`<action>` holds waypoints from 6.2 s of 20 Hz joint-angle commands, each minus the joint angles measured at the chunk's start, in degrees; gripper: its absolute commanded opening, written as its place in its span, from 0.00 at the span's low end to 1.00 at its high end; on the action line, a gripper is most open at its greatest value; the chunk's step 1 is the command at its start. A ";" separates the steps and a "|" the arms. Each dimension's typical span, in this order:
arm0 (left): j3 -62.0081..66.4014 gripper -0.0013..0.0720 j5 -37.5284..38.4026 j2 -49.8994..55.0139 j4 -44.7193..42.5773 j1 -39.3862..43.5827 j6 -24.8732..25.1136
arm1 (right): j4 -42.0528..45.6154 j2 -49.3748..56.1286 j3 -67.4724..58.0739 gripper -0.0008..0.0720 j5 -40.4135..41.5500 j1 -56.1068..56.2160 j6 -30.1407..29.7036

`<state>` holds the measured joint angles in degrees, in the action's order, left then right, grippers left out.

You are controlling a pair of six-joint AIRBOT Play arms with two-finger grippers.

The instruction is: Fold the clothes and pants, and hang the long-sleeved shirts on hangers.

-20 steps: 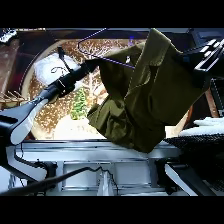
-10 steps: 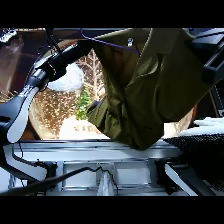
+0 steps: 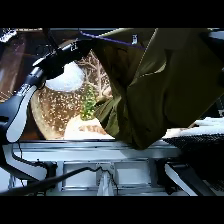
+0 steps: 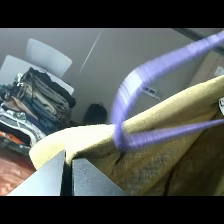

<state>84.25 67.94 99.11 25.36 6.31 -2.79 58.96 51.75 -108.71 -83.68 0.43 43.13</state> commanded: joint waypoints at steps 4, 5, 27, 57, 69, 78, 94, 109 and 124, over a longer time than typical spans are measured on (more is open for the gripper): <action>1.07 0.03 -10.91 1.25 -1.70 -4.09 -5.57 | -0.02 0.59 -0.42 0.05 -1.42 -0.02 0.28; 2.86 0.03 -8.26 2.58 -4.63 -4.98 -9.25 | -0.37 1.03 -0.33 0.05 -1.42 -0.02 0.28; 14.78 0.03 -3.10 15.56 -12.37 -8.90 -22.75 | 4.31 12.24 -0.28 0.05 -1.53 -0.02 -0.63; 12.26 0.04 -6.71 24.52 -15.10 12.20 -42.21 | 3.06 12.17 -0.28 0.05 -6.54 -0.02 8.70; 15.08 0.04 -3.39 21.94 -11.58 0.13 -39.60 | 8.28 12.24 0.57 0.05 -7.02 -0.02 8.28; 23.08 0.04 -0.76 20.11 -11.58 -1.18 -39.63 | 12.52 12.59 1.55 0.05 -7.30 -0.02 8.26; 23.08 0.03 8.11 0.76 -14.86 -1.64 -30.21 | 21.75 14.99 6.32 0.05 -0.42 -0.02 10.16; 23.08 0.72 13.53 -3.06 -25.42 18.93 -33.86 | 26.86 5.35 4.83 0.05 21.35 -0.04 25.18; 22.69 0.27 10.99 -9.53 -73.22 32.15 -64.83 | 78.23 2.12 1.31 0.05 26.32 -0.15 58.71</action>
<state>107.22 79.59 91.00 -37.01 35.20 -61.06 122.19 53.98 -105.69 -57.60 0.34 90.87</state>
